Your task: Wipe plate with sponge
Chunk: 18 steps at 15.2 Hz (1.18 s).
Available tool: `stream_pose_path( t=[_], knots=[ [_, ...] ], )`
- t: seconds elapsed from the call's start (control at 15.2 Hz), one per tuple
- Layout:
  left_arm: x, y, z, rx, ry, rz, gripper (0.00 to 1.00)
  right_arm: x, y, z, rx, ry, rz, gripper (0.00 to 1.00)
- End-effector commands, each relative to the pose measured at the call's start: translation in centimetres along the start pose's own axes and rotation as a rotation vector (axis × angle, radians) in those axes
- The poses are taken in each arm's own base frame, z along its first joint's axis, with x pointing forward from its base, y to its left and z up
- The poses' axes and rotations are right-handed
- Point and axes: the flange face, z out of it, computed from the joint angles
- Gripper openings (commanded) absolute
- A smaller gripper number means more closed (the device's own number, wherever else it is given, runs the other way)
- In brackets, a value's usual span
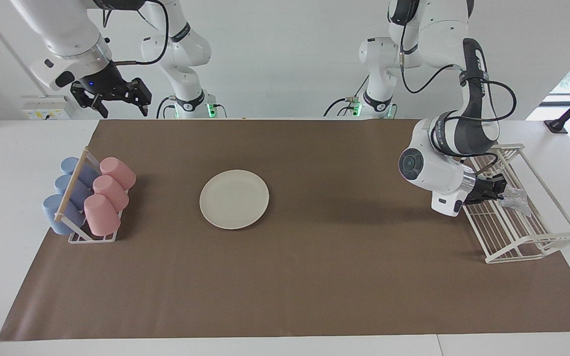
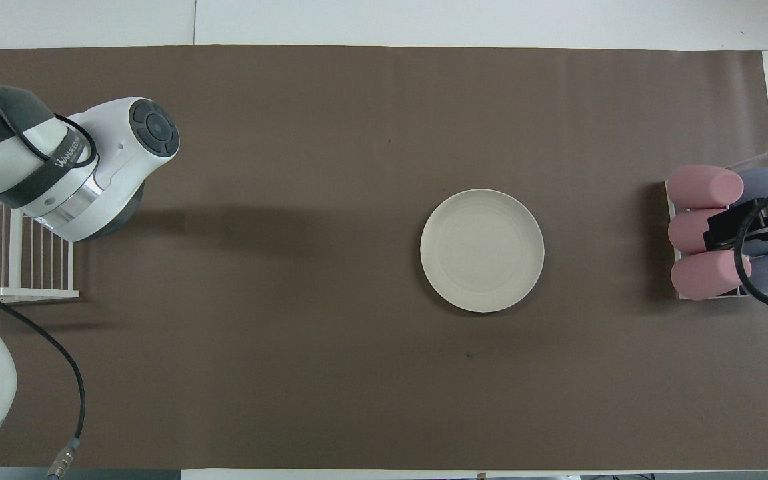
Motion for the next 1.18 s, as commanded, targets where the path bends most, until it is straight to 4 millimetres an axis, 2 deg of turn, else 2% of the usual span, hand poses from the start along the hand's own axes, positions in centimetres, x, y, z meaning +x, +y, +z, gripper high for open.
stream_pose_path(
  t=[0.0,0.13,0.33,0.53,0.66,0.72,0.92,1.12],
  knots=[
    [-0.3,-0.1,-0.2,-0.029,0.013,-0.016,0.91,0.2,-1.2,-0.4,0.015,0.012,0.057,1.00],
    [-0.3,0.0,-0.3,-0.034,0.015,-0.014,1.00,0.2,-1.0,-0.4,0.009,0.008,0.033,1.00],
    [-0.2,-0.1,-0.4,-0.036,0.017,-0.017,1.00,0.4,-0.9,-0.6,0.023,0.022,0.036,1.00],
    [0.0,-0.7,-0.9,-0.079,0.009,-0.036,1.00,0.1,0.5,-0.1,0.010,0.011,0.057,1.00],
    [1.0,-3.8,-2.5,-0.246,-0.013,-0.123,1.00,0.3,3.5,0.7,0.021,0.009,0.027,1.00],
    [1.2,-5.3,-2.7,-0.327,-0.036,-0.141,1.00,0.3,4.6,1.3,0.027,0.012,0.036,1.00],
    [1.5,-9.3,-4.2,-0.494,-0.057,-0.215,1.00,0.4,5.8,3.2,0.031,-0.004,0.061,1.00],
    [1.4,-12.5,-5.6,-0.652,-0.079,-0.303,1.00,0.5,5.9,3.4,0.031,0.002,0.063,1.00]
  ],
)
